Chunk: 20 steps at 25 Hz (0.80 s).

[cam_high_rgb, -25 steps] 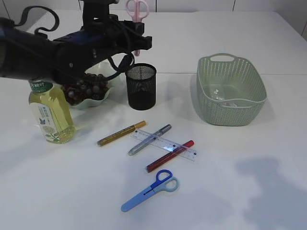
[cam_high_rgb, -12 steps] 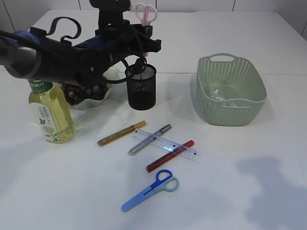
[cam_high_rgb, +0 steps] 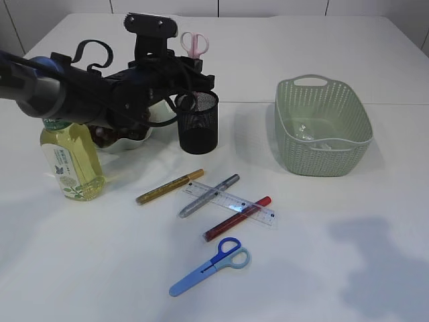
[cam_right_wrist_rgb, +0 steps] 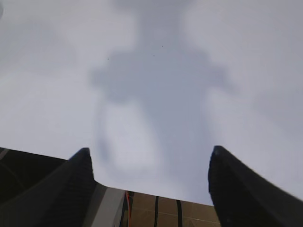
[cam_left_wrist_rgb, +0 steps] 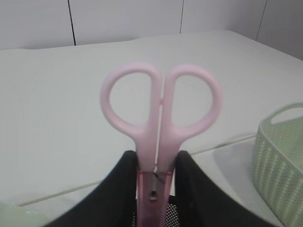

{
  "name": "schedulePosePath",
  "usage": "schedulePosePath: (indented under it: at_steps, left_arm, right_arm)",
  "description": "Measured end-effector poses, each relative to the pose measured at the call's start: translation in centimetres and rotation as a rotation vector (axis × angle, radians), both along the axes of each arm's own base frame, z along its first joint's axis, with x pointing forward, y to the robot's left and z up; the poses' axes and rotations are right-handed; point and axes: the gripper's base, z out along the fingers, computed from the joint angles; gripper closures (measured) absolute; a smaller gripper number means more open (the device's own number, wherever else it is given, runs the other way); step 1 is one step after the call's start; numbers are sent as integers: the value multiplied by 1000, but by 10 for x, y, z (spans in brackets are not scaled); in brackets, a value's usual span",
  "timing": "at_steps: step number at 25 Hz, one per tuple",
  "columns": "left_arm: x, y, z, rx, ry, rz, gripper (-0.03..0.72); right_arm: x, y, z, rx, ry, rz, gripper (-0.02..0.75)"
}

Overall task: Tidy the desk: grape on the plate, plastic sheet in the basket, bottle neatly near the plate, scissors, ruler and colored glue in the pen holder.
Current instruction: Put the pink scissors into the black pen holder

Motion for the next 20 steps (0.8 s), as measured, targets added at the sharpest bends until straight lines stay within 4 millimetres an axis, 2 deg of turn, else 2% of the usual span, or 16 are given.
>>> schedulePosePath:
  at_steps: [20]
  left_arm:
    - [0,0,-8,6,34,1,489]
  right_arm:
    - [0,0,0,2,-4,1,155]
